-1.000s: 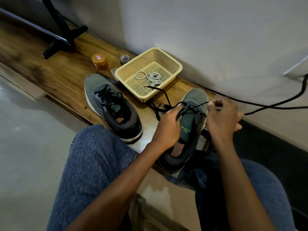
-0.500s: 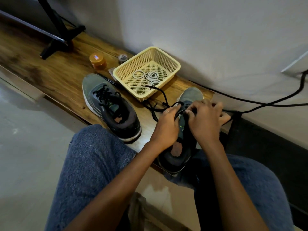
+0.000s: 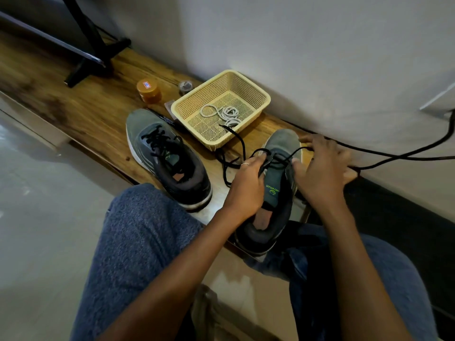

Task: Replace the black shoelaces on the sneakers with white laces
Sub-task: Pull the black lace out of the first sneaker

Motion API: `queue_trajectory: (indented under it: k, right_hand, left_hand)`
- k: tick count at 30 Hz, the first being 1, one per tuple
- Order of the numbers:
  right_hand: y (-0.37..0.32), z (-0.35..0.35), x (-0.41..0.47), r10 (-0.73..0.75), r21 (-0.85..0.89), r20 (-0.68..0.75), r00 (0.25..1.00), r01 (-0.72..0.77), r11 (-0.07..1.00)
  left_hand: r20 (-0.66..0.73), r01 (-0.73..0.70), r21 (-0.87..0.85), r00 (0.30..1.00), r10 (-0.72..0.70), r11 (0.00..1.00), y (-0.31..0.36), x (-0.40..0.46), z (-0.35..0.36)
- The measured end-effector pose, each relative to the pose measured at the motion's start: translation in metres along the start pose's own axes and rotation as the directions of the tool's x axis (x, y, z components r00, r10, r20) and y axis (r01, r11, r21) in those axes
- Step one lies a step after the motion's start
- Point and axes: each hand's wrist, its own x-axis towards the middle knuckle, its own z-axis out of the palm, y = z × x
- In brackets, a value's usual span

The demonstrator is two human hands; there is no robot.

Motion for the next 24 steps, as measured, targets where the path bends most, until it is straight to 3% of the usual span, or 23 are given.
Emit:
queue_trajectory:
  k: [5,11,17,24]
  right_hand:
    - [-0.012,0.010,-0.010,-0.061,-0.194,0.141,0.988,0.088,0.977]
    - [-0.014,0.019,-0.010,-0.023,-0.126,0.132,0.991,0.040,0.991]
    - [-0.012,0.018,-0.009,-0.008,-0.138,-0.033,0.999,0.004,0.990]
    - [-0.003,-0.001,-0.002,0.253,0.088,-0.333,0.908,-0.237,0.967]
  left_hand:
    - [0.028,-0.037,0.043,0.999,0.036,0.998,-0.001,0.000,0.002]
    - [0.023,-0.030,0.069,0.999,0.028,0.997,0.000,0.000,0.002]
    - [-0.005,-0.016,-0.015,1.000,0.015,1.000,0.001,0.000,0.003]
    - [0.021,0.044,-0.061,0.999,-0.043,0.997,0.003,-0.002,0.002]
